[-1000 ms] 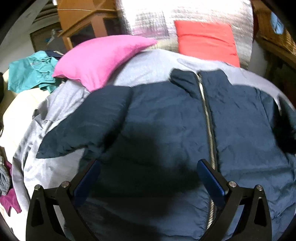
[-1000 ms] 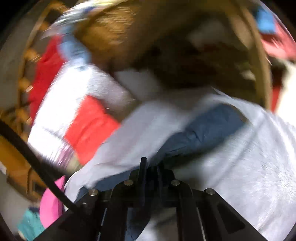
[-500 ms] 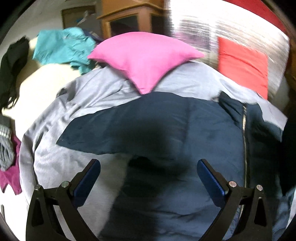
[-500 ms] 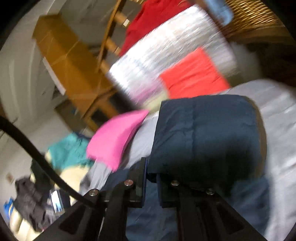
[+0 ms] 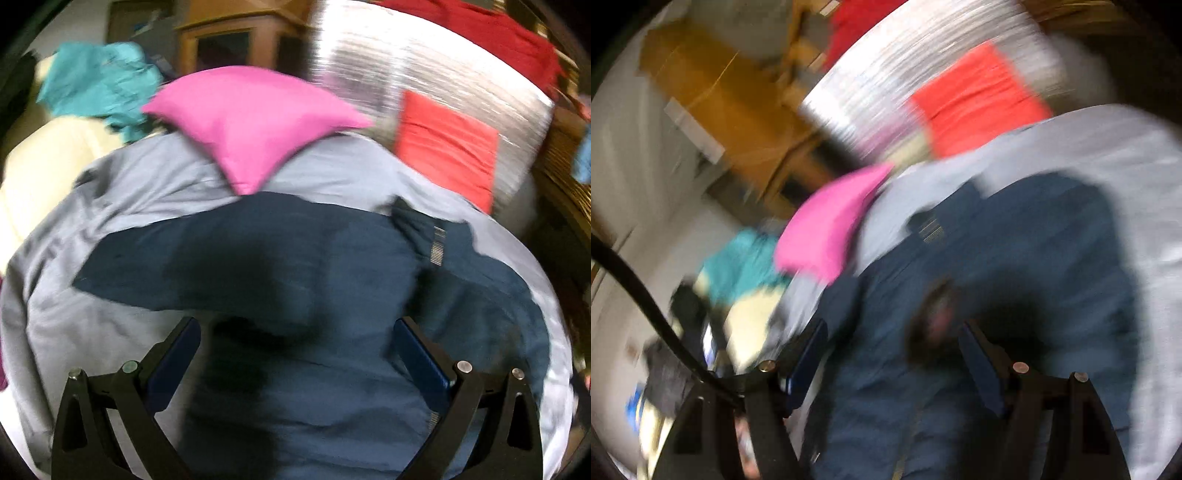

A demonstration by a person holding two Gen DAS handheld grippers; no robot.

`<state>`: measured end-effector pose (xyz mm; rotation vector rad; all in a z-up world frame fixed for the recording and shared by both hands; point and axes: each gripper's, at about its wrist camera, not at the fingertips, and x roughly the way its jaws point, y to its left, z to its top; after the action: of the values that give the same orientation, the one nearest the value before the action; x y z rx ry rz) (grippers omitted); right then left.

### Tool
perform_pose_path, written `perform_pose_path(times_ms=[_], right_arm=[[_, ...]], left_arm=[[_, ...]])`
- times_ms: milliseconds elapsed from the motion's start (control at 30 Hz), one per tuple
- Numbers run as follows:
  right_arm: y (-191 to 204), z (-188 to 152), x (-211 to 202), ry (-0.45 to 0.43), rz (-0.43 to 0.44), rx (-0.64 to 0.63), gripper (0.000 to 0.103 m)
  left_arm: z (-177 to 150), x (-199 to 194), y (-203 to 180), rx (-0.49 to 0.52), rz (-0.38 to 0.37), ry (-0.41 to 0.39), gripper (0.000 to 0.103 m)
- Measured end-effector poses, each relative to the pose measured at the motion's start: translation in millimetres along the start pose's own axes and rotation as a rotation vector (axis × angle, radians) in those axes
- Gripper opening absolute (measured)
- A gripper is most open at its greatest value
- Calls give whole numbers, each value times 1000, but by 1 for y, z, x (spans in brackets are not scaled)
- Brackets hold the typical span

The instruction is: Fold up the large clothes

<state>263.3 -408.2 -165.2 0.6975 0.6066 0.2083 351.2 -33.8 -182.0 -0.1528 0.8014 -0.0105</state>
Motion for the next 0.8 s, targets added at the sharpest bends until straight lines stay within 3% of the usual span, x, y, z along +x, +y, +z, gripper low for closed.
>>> perform_pose_path(times_ms=[100, 167, 200, 367, 433, 533, 567, 600, 633, 667, 700, 800], right_arm=[[-44, 18, -15, -99, -144, 90, 77], [-76, 29, -13, -107, -275, 128, 77], [-83, 32, -10, -100, -292, 141, 77], [-125, 46, 20, -53, -332, 207, 77], [-136, 45, 30, -29, -292, 235, 77], [-142, 43, 46, -1, -226, 252, 71], [-143, 40, 52, 6, -224, 250, 60], [-143, 39, 57, 20, -237, 243, 51], [-142, 37, 61, 31, -256, 238, 34], [-142, 34, 62, 41, -272, 237, 32], [-142, 32, 63, 38, -274, 239, 32], [-137, 31, 57, 17, -292, 216, 26]], left_arm=[[-10, -4, -38, 103, -78, -13, 103], [-18, -3, -67, 177, -122, -25, 103], [-21, -2, -76, 202, -131, -28, 103], [-40, 13, -131, 357, -110, -30, 103], [-46, 27, -148, 422, -48, -21, 103], [-48, 49, -149, 426, 50, 5, 102], [-46, 57, -143, 400, 56, 32, 90], [-44, 61, -138, 378, 45, 59, 68], [-43, 64, -131, 353, 27, 90, 55], [-41, 68, -124, 319, -2, 121, 32], [-39, 69, -118, 295, -22, 132, 21], [-27, 58, -99, 235, -46, 122, 15]])
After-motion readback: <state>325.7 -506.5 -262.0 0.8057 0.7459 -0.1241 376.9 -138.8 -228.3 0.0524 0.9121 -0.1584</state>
